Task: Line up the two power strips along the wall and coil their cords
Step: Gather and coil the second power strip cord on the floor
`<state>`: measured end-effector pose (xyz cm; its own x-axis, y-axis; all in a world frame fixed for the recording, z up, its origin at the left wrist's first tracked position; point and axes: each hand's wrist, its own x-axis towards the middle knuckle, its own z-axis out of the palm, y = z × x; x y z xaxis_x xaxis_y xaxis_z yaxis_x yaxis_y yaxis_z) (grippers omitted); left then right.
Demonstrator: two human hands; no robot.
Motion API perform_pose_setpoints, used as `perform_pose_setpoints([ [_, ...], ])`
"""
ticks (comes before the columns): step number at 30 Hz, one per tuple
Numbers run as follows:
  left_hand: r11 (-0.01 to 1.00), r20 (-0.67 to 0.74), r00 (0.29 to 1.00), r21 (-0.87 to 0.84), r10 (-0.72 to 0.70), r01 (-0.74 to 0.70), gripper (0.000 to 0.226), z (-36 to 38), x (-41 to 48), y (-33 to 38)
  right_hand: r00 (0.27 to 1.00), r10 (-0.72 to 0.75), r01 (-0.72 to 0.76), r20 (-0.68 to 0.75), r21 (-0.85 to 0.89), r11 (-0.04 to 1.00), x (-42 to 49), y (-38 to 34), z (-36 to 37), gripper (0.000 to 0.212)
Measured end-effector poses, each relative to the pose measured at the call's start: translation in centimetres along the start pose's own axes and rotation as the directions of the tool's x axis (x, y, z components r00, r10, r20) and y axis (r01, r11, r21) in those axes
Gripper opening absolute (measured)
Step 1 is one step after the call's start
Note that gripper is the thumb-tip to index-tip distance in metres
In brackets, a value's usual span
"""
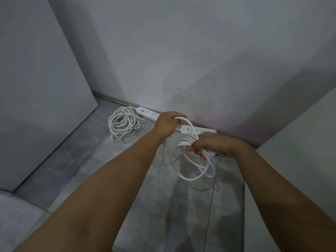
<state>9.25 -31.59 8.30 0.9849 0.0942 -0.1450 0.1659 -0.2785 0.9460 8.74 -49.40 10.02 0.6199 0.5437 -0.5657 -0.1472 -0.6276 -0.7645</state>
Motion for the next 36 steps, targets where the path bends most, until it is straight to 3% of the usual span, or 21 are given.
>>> perform_pose_setpoints([
  [4,0.993,0.088,0.996,-0.11,-0.02,0.029,0.028,0.0,0.5,-0.5,0.987,-0.057,0.038,0.152,0.124,0.992,-1.0,-1.2,-1.4,0.019],
  [8,0.975,0.199,0.978,-0.198,-0.063,0.103,0.028,-0.2,1.3,-1.1,0.974,-0.163,0.113,0.157,0.29,0.95,-2.0,-1.7,-2.7,0.004],
  [10,0.968,0.268,0.958,-0.192,-0.106,0.16,0.022,-0.3,2.0,-2.3,0.961,-0.24,0.171,0.138,0.384,0.907,-1.9,-1.0,-3.5,0.019],
  [13,0.955,0.271,0.951,-0.211,-0.149,0.21,0.018,-0.9,1.9,-3.7,0.94,-0.334,0.234,0.067,0.585,0.776,-0.6,0.5,-4.2,0.037],
  [22,0.929,0.309,0.929,-0.24,-0.203,0.282,0.03,-0.1,3.4,-9.0,0.878,-0.434,0.333,-0.202,0.909,0.25,6.8,2.9,-3.3,0.025],
  [29,0.776,0.292,0.917,-0.498,-0.271,0.388,0.029,1.5,5.5,-9.5,0.871,-0.268,0.382,-0.411,0.911,-0.155,13.5,3.7,-0.9,0.037],
  [32,0.639,0.266,0.915,-0.655,-0.304,0.403,0.041,2.0,6.4,-9.8,0.873,-0.119,0.441,-0.473,0.87,-0.221,15.8,3.8,0.5,0.037],
  [34,0.532,0.219,0.917,-0.759,-0.334,0.375,0.041,2.0,6.9,-10.0,0.885,-0.011,0.45,-0.465,0.861,-0.237,17.0,3.8,1.5,0.022],
  [36,0.435,0.19,0.915,-0.833,-0.356,0.343,0.061,1.8,7.4,-10.2,0.896,0.096,0.444,-0.434,0.868,-0.221,17.8,4.2,2.5,0.011],
])
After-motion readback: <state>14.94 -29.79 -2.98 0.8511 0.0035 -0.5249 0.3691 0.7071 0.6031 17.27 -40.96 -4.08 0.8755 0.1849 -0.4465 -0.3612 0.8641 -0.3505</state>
